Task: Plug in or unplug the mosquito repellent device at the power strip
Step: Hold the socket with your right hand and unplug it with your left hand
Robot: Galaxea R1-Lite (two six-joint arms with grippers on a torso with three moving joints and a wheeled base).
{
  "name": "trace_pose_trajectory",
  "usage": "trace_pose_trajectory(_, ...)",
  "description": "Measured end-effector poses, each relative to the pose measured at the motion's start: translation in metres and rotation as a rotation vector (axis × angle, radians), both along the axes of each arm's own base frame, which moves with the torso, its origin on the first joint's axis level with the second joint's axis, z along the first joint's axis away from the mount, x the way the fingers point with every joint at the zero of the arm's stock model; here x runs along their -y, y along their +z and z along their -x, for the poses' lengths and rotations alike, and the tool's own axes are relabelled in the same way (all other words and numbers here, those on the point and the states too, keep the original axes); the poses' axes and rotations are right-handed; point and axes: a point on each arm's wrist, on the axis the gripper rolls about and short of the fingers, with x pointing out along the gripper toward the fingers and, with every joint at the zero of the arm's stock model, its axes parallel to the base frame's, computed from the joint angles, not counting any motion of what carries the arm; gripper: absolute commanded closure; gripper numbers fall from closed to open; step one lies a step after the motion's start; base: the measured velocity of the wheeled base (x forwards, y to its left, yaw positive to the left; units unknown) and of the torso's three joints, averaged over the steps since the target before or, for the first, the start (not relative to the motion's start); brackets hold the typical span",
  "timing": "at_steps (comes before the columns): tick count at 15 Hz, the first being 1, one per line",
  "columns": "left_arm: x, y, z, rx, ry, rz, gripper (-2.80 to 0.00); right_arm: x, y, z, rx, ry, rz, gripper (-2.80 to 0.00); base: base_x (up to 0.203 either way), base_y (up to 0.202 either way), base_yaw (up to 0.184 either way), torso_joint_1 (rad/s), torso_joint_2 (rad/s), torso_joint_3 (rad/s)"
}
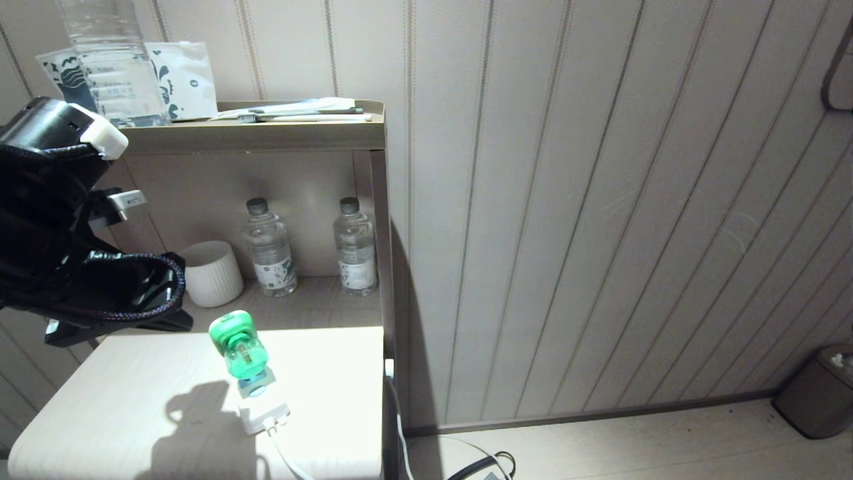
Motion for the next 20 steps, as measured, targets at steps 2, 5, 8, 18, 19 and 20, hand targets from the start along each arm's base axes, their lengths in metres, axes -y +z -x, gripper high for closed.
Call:
trace_pose_trajectory(2,-0.002,-0.001,-0.003,0.0,0.003,-0.004,-2.8,0.0,0.0,0.0,0.0,0.0,0.0,0.0,0.0,0.0,0.0,0.0,0.0,0.0)
trace_pose_trajectory(5,-0.001,-0.002,-0.008,-0.009,0.014,0.013,-2.8,0.0,0.0,0.0,0.0,0.0,0.0,0.0,0.0,0.0,0.0,0.0,0.0,0.0)
trace_pose_trajectory(8,0.002,-0.011,-0.019,-0.074,0.098,0.097,-2.8,0.0,0.0,0.0,0.0,-0.001,0.0,0.0,0.0,0.0,0.0,0.0,0.0,0.0)
trace_pose_trajectory(18,-0.008,-0.044,-0.057,-0.188,0.298,0.134,-2.8,0.0,0.0,0.0,0.0,-0.002,0.0,0.0,0.0,0.0,0.0,0.0,0.0,0.0)
trace_pose_trajectory(19,-0.009,-0.045,-0.058,-0.186,0.298,0.14,-2.8,0.0,0.0,0.0,0.0,-0.002,0.0,0.0,0.0,0.0,0.0,0.0,0.0,0.0)
trace_pose_trajectory(20,-0.008,-0.045,-0.06,-0.187,0.295,0.149,-2.8,0.0,0.0,0.0,0.0,-0.001,0.0,0.0,0.0,0.0,0.0,0.0,0.0,0.0)
